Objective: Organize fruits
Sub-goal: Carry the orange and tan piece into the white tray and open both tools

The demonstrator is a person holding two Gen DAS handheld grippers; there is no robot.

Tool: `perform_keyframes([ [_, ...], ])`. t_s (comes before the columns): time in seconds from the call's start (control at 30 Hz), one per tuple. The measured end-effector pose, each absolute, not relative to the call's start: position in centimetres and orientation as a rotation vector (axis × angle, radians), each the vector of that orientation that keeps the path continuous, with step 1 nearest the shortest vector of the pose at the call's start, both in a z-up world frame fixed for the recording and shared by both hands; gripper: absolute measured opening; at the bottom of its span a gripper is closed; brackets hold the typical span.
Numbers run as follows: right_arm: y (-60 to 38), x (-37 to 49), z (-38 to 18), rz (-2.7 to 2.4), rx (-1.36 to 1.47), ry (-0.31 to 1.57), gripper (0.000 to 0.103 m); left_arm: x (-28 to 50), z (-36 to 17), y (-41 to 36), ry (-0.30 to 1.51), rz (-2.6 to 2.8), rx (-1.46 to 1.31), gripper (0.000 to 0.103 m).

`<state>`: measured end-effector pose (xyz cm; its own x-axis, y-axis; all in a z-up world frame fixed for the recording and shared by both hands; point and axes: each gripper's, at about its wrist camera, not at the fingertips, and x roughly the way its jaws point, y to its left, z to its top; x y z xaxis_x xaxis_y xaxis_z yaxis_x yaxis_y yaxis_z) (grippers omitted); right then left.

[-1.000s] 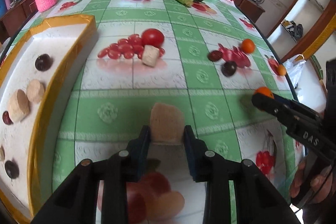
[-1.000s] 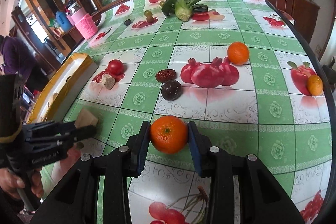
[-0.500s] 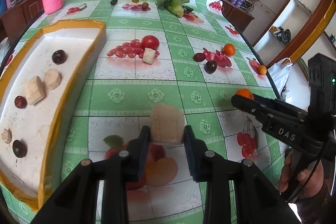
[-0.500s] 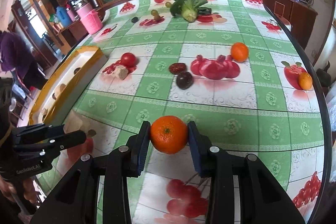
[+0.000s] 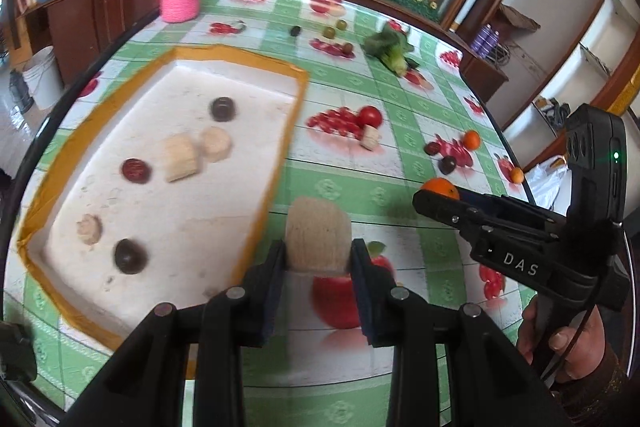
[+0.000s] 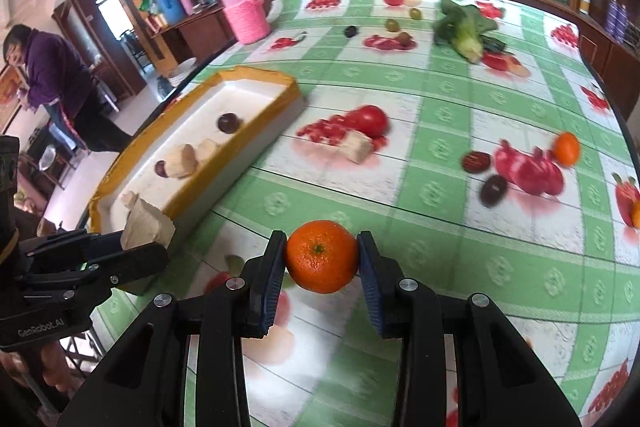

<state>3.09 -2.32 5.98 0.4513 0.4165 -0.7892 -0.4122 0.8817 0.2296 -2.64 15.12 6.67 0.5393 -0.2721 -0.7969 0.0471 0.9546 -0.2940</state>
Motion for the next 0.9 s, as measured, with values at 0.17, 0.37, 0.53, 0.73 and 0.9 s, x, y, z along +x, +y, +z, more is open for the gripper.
perform_keyframes([
  [0.17, 1.4, 4.3, 6.8, 0.572, -0.014, 0.973, 0.035, -3.0, 6.6, 19.1, 0.972, -0.115, -0.282, 0.035],
  [0.37, 5.5, 6.3, 7.3, 0.613, -0.048, 0.971, 0.035, -2.6, 6.1, 23.5, 0.962, -0.010, -0.285, 0.035],
  [0.53, 8.3, 8.7, 7.5, 0.619, -0.056, 0.960, 0.035, -1.4, 5.1, 26.5, 0.965, 0.056, -0.303, 0.035],
  [0.73, 10.6, 12.4, 7.1, 0.576, -0.091, 0.945, 0.035, 0.0, 3.7, 28.4, 0.983, 0.081, -0.314, 0.035],
  [0.9, 11.5, 14.9, 5.5, 0.546, -0.114, 0.976, 0.035, 0.8, 2.7, 29.0, 1.009, 0.083, -0.320, 0.035],
])
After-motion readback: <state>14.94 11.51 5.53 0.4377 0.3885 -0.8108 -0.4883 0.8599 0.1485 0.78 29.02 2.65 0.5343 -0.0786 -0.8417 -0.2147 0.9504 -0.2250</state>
